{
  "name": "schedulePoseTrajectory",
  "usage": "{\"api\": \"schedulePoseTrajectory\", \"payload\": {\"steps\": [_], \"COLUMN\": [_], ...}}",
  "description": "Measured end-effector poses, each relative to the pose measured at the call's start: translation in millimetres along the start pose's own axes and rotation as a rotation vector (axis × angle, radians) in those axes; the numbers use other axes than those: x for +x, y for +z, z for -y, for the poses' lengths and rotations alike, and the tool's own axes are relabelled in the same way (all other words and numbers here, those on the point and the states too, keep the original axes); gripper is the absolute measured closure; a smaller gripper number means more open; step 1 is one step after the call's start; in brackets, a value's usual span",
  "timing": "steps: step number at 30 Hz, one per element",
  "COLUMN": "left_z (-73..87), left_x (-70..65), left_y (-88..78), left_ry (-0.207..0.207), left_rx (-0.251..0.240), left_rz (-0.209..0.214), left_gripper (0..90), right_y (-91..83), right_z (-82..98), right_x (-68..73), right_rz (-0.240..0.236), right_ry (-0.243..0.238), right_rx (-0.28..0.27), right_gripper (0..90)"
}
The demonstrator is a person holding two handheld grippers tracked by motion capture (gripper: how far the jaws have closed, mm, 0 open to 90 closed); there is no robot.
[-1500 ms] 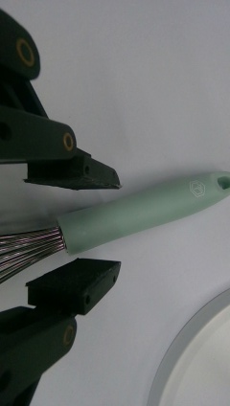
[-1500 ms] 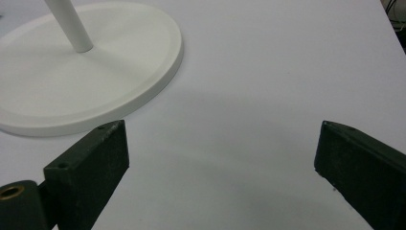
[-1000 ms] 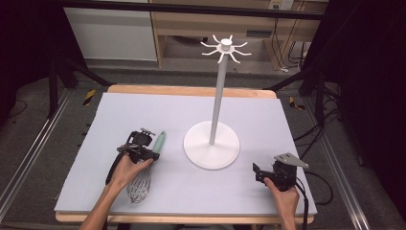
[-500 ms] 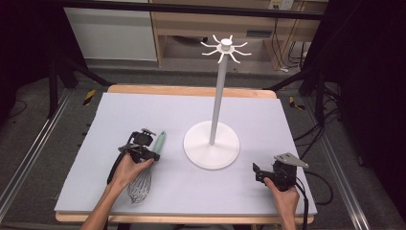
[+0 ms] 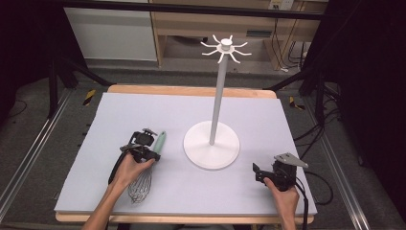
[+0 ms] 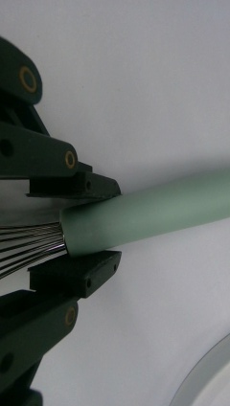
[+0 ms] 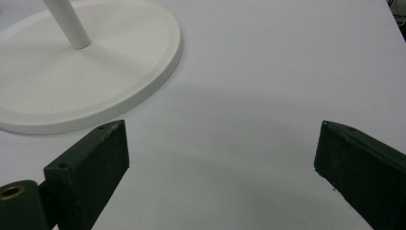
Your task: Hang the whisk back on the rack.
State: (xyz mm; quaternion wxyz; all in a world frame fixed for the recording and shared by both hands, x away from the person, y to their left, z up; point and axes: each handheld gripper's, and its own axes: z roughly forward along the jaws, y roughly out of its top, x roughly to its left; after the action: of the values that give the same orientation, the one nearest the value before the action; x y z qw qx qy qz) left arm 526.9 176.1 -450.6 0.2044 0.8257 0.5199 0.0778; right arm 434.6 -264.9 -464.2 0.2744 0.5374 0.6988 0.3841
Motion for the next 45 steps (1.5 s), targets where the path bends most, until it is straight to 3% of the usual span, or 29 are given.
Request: {"api": "schedulePoseTrajectory", "payload": {"steps": [10,22,38,45], "left_z": [-2.0,-0.4,12.2,24.1], "left_x": [0.4,-3.8,-3.4,-1.7], "left_y": [-0.9,-16.4,-53.8,-79.4], "left_ry": [-0.024,0.012,0.026,0.024], "left_rx": [0.018,-0.017,-0.155,-0.29], "left_rz": [-0.003,0.041,0.099,0.111], "left_gripper": [66.4,68.6,68.7,68.7], "right_y": [-0.7,-1.9,-2.2,-2.3], "right_z": [0.2,0.2,0.4,0.5], "right_x": [-1.1,-2.5,-3.2,-3.6], "right_rz": [0.001,0.0,0.003,0.008], "right_ry": [0.011,0.021,0.02,0.019], "right_rx": [0.004,0.0,-0.001,-0.005], "right_gripper": [5.2,5.2,5.2,5.3]}}
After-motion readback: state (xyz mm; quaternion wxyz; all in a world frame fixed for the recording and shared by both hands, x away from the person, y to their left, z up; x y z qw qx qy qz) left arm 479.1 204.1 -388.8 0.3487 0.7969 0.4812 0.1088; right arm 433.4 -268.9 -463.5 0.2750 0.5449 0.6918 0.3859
